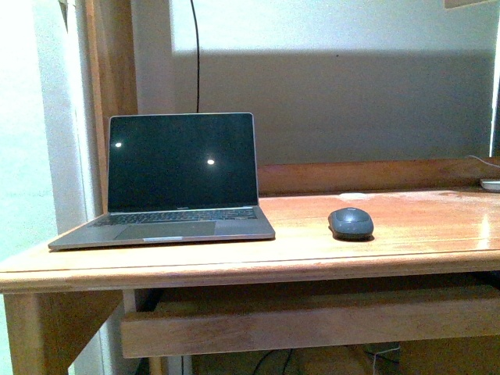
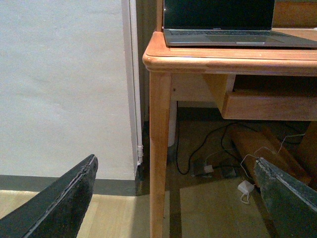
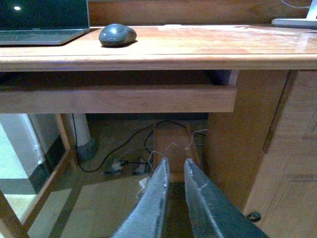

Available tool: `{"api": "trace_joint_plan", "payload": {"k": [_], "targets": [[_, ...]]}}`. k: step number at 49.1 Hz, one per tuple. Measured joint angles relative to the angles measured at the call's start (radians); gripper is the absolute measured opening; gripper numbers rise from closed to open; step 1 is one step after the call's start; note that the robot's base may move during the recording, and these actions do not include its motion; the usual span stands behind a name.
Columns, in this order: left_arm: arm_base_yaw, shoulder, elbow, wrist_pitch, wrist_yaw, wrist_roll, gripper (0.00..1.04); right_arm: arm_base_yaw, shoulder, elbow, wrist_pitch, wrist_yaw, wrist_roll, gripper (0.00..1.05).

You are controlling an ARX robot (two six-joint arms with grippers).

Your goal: Place mouse

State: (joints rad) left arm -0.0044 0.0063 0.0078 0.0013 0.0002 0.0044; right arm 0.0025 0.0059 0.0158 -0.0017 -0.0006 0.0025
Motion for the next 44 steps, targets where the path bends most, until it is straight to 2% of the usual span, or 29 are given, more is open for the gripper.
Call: {"api": "trace_joint_plan", "payload": {"k": [6, 11, 18, 24, 44], "targets": [[0.0, 0.0, 0.0, 0.0, 0.0, 0.0, 0.97, 0.0, 0.0, 0.0, 0.0, 0.0, 0.0, 0.37], [0.0, 0.0, 0.0, 0.0, 0.0, 0.0, 0.97, 0.0, 0.0, 0.0, 0.0, 0.0, 0.0, 0.58], [0.0, 0.0, 0.0, 0.0, -0.001, 0.0, 0.97, 0.0, 0.0, 0.0, 0.0, 0.0, 0.0, 0.77], [0.0, 0.0, 0.0, 0.0, -0.001, 0.0, 0.97, 0.0, 0.0, 0.0, 0.0, 0.0, 0.0, 0.98], [0.0, 0.0, 0.0, -0.001, 0.0, 0.0, 0.97, 0.0, -0.001, 0.0, 0.0, 0.0, 0.0, 0.97]]}}
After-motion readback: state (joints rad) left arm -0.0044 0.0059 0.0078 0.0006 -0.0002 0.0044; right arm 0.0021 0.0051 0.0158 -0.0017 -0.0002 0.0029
